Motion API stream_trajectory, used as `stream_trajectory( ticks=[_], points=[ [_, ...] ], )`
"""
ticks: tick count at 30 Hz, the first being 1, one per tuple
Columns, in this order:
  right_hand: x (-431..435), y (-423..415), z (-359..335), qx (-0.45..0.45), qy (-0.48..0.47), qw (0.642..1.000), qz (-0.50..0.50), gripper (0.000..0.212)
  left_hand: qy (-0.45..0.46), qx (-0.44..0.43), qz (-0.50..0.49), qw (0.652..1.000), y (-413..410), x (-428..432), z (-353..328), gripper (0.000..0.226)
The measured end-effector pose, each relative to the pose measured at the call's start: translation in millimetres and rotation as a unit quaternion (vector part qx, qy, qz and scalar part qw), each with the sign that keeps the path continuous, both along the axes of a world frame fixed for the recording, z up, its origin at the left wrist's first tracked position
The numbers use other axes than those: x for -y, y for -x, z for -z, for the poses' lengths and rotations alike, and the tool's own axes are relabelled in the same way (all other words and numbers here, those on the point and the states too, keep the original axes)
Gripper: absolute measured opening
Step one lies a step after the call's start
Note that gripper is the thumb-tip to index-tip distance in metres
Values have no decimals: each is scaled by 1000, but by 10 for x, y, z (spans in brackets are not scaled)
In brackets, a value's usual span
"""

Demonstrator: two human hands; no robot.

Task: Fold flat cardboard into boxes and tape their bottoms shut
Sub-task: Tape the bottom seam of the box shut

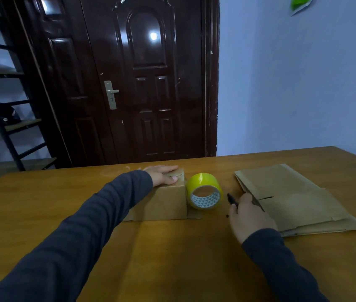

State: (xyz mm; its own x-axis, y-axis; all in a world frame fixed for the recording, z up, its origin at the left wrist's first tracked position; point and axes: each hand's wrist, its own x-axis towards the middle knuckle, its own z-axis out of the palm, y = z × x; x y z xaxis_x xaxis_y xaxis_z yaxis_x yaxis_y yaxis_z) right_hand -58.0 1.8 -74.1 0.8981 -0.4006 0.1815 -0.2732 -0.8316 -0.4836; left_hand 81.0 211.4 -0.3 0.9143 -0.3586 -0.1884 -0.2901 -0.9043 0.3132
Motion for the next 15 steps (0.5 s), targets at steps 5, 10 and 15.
stream_trajectory(
  ticks=[5, 10, 15],
  points=[
    [21, -49, 149, -65, 71, 995, -11, 19, 0, 10, -8, 1000, -17, -15, 29, 54],
    [27, -163, 47, -173, 195, 965, -27, 32, 1, 13, -12, 1000, -11, -17, 27, 54],
    [52, -392, -145, 4, 160, 985, -65, 42, -7, 25, -13, 1000, -10, -31, 54, 54]
  ],
)
